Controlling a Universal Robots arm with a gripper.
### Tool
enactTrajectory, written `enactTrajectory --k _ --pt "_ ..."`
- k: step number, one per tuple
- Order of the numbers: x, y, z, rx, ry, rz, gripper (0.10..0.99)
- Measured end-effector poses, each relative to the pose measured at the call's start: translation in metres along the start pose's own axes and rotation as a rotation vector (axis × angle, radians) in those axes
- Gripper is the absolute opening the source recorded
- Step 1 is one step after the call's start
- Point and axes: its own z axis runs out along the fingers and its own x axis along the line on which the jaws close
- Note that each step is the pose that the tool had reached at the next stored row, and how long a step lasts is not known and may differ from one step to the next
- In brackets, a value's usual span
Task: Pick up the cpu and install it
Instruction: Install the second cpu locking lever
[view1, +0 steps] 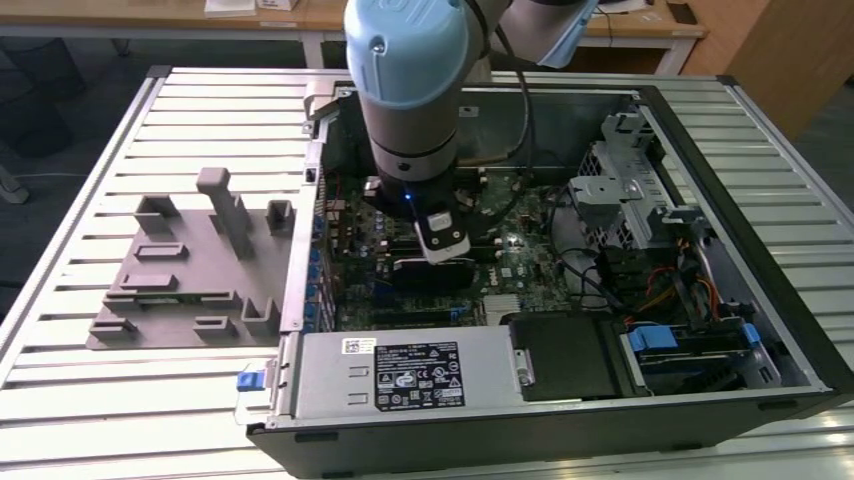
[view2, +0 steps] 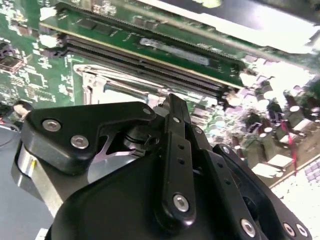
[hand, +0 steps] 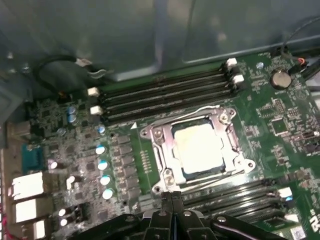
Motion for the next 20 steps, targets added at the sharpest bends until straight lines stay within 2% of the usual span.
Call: enactTrajectory --k 7,10,14,20 --pt "-0.0136 0.0164 0.0068 0.002 0.0024 0.001 0.106" --pt "-0.0173 0.0233 0.0093 0.009 0.0012 0.000 0.106" --pt "-0.0210 0.0312 0.0124 0.026 -0.0021 -0.001 0.106" --pt "-0.0254 0.0413 0.0170 0.063 -0.0089 -0.003 0.106"
